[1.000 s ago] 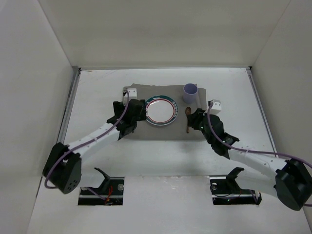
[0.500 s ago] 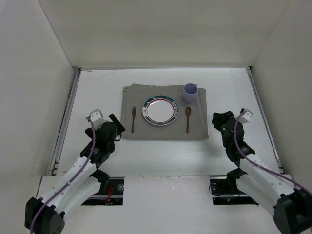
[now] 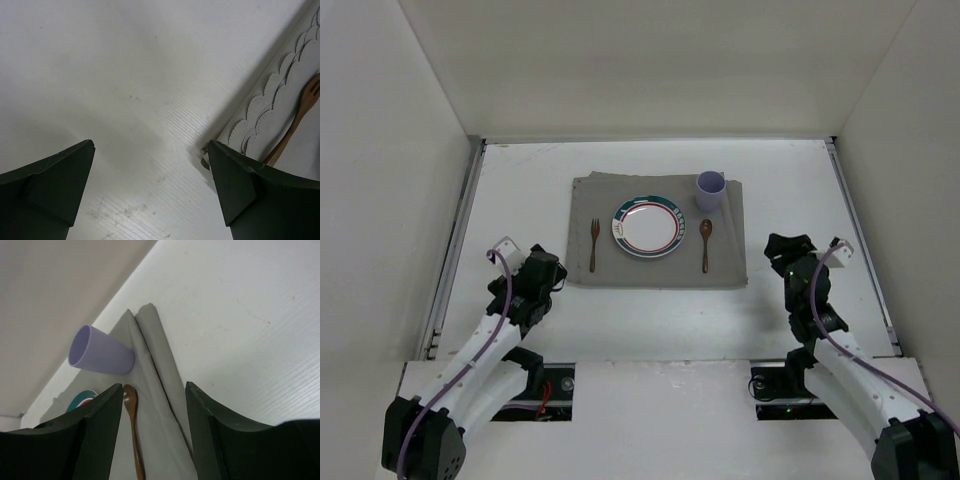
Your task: Set the dinner table for one person
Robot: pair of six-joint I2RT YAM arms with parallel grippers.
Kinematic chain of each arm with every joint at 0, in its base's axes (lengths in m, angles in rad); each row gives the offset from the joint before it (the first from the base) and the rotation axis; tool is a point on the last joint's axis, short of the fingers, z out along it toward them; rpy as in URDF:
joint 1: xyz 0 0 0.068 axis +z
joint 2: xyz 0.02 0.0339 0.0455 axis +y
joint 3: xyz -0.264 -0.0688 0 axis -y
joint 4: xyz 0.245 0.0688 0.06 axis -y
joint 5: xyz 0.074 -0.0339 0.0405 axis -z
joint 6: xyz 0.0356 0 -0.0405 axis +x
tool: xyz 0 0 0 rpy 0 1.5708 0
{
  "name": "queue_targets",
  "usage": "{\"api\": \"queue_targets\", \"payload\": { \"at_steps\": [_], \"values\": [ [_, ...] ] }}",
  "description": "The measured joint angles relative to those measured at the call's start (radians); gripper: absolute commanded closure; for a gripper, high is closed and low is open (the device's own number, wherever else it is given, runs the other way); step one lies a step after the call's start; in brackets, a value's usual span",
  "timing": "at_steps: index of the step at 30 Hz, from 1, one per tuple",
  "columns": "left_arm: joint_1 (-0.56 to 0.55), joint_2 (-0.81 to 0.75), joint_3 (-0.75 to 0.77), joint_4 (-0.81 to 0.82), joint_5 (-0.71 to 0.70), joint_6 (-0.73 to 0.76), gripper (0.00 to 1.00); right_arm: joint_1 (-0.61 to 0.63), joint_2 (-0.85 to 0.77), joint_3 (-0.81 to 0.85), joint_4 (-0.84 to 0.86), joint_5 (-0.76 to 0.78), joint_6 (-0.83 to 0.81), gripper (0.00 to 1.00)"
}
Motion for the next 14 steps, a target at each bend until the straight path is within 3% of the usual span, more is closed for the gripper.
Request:
{"api": "queue_targets", "payload": {
  "at_steps": [14],
  "values": [
    [-0.005,0.019,0.000,0.008,0.007,-0.012,0.00,0.024,0.154,0.017,0.022,-0.057,-0.001,0.41]
  ]
}}
